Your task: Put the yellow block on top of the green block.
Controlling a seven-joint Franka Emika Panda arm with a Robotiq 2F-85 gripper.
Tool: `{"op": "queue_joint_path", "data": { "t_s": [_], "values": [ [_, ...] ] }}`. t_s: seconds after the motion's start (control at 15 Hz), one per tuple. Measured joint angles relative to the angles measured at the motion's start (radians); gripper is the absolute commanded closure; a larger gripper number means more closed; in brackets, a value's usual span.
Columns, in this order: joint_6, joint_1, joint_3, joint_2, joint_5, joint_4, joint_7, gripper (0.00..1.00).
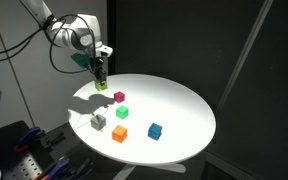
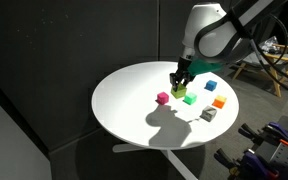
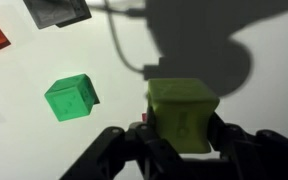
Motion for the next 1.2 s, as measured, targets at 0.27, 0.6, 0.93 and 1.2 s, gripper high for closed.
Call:
{"op": "queue_joint_path", "data": {
  "t_s": [0.27, 0.6, 0.93, 1.2],
  "values": [
    [-0.025, -0.04, -0.014, -0.035, -0.054, 0.008, 0.083, 0.75],
    [-0.078, -0.087, -0.021, -0.044, -0.065, 0.039, 0.16, 0.75],
    [-0.121, -0.129, -0.022, -0.042, -0.032, 0.065, 0.174, 0.75],
    [-0.133, -0.16, -0.025, -0.026, 0.018, 0.085, 0.174, 0.75]
  ]
}}
